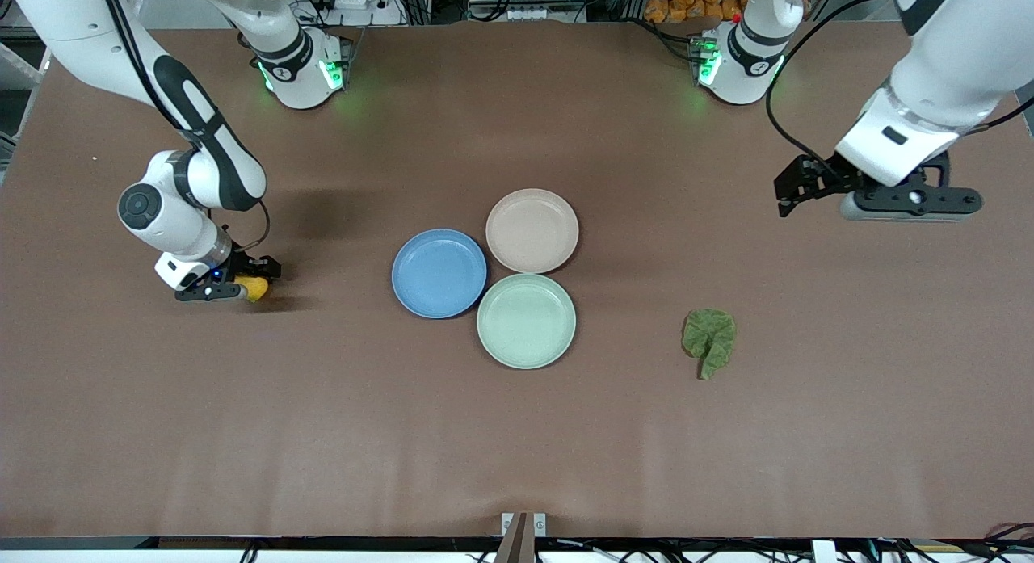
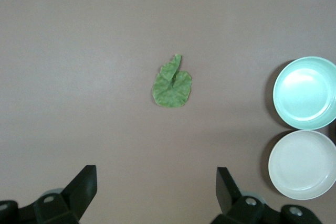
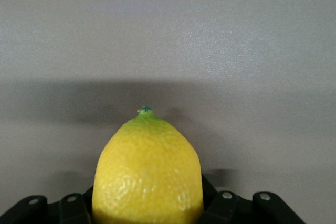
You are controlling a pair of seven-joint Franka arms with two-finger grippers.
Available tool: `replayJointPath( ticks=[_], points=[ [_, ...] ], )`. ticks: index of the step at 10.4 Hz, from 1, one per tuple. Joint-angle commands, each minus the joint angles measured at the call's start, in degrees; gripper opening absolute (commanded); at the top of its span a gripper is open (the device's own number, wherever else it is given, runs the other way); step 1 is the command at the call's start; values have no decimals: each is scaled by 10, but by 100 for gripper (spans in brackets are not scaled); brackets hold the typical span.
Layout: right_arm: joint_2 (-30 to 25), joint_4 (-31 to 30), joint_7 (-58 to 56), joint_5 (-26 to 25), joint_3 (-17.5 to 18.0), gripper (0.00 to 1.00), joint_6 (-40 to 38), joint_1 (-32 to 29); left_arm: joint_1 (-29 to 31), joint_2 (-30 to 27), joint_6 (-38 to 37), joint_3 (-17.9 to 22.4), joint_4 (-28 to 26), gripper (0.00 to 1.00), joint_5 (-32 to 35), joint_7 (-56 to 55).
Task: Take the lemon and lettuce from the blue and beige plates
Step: 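Lower the lemon onto the table and open the right gripper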
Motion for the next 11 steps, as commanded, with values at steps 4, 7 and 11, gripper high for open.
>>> replayJointPath(
  ticks=[4, 7, 11],
  points=[
    [-11, 22, -8, 14, -4, 100, -29, -6, 3, 31, -23, 2, 77, 100, -14, 11],
    [-47, 87, -5, 28, -4, 100, -172, -6, 7, 28, -75, 2, 85, 100, -14, 12],
    [-93, 186, 5, 44, -5, 100, -353, -4, 9, 25, -93, 2, 90, 100, -6, 13]
  ],
)
